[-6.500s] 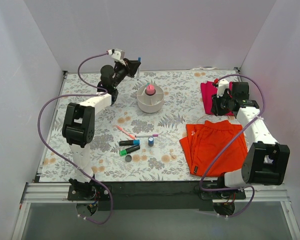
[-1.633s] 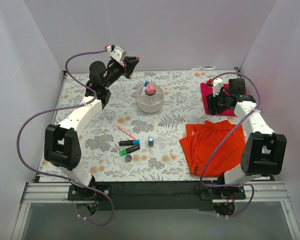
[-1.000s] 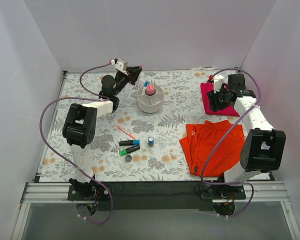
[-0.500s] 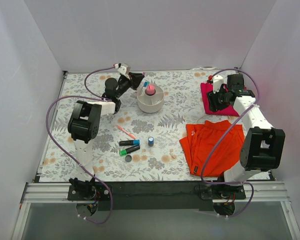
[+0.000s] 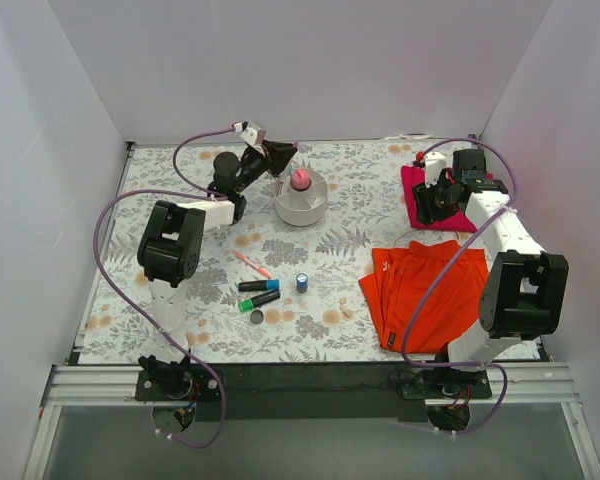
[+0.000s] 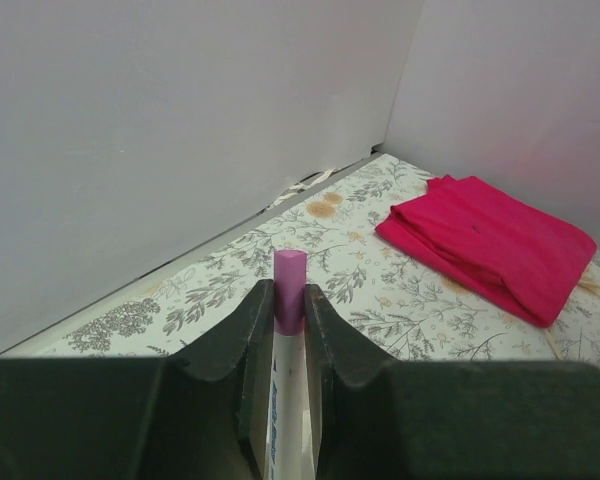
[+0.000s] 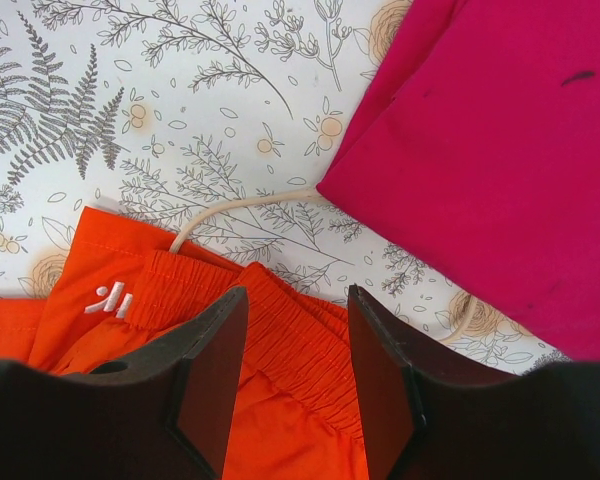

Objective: Sort the stationery into containers
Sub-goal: Place the pen in the storage box.

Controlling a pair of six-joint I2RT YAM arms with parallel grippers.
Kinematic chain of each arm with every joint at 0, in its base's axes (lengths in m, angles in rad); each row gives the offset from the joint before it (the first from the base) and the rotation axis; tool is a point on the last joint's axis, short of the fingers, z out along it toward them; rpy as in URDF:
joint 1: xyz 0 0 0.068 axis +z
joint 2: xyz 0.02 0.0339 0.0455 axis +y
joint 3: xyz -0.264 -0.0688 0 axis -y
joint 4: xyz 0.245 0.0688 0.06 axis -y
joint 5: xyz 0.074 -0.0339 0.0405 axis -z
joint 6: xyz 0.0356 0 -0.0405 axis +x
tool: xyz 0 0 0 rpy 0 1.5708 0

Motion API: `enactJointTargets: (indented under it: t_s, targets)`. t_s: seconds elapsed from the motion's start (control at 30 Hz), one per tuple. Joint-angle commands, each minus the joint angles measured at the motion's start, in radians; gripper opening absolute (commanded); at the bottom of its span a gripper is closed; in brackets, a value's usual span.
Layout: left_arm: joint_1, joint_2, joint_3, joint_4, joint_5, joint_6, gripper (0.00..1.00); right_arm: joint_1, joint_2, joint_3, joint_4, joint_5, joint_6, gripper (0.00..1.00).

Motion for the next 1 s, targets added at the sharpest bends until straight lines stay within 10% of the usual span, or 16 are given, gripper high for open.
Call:
enactJointTargets:
  t_s: [0.0, 0.1, 0.23, 0.57, 0.7, 0.97]
  targets:
    - [-0.009, -0.031, -0.026, 0.014, 0.013, 0.001, 0.0, 0.004, -0.001, 0.036, 0.004, -0.009, 0.009, 0.53]
    - [-0.009, -0.025, -0.05, 0.019, 0.032, 0.002, 0.0, 0.004, -0.006, 0.026, -0.001, -0.012, 0.01, 0.54]
    - [-0.009, -0.06, -0.081, 0.008, 0.026, -0.003, 0.31, 0.004, -0.006, 0.021, 0.001, -0.021, 0.01, 0.53]
    - [-0.008, -0.319, -0.14, -0.2, -0.065, 0.135, 0.59, 0.004, 0.03, 0.064, 0.021, -0.092, 0.03, 0.54]
    - [-0.006, -0.513, -0.141, -0.508, -0.122, 0.266, 0.78, 0.004, 0.037, 0.095, 0.013, -0.15, -0.002, 0.55]
    - [-0.017, -0.84, -0.264, -1.185, 0.243, 0.701, 0.95, 0.039, 0.007, 0.02, 0.016, -0.273, -0.172, 0.56]
